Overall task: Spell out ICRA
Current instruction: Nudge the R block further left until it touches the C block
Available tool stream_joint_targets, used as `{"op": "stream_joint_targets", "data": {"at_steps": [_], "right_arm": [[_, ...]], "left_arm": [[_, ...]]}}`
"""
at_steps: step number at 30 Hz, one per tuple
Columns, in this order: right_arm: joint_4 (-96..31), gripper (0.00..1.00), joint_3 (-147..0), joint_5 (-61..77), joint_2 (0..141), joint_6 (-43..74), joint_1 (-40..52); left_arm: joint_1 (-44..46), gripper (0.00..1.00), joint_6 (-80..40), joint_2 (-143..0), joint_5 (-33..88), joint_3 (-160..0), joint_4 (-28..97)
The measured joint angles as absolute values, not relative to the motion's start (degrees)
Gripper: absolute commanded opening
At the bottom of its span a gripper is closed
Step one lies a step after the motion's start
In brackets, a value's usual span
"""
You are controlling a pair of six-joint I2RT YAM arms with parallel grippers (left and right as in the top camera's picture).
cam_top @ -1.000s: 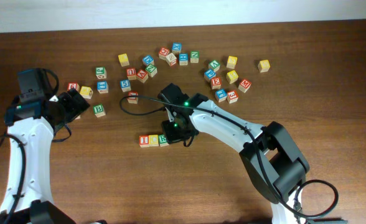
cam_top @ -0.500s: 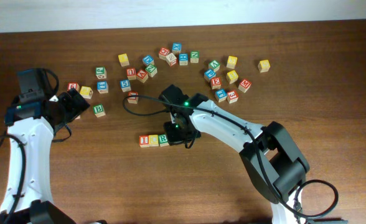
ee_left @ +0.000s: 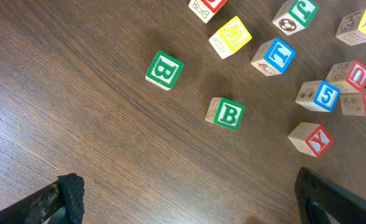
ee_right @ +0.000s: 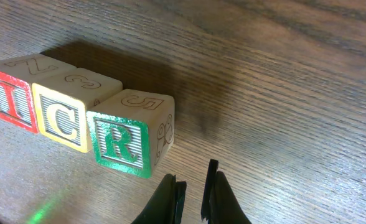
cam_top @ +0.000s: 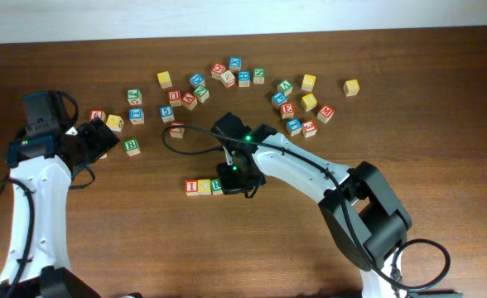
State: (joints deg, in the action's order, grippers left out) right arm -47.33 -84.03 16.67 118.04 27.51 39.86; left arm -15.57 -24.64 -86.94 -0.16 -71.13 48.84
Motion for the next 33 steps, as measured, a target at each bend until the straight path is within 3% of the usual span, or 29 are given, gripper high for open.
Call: {"op": "stream_joint_targets", "data": {"at_steps": [33], "right_arm": [[-47.1,0.07,-84.0,17.1,118.0,28.9,39.9]], "left_arm": [[-15.6,1.00,-24.6,-86.9,-0.2,-71.1,48.8]]}}
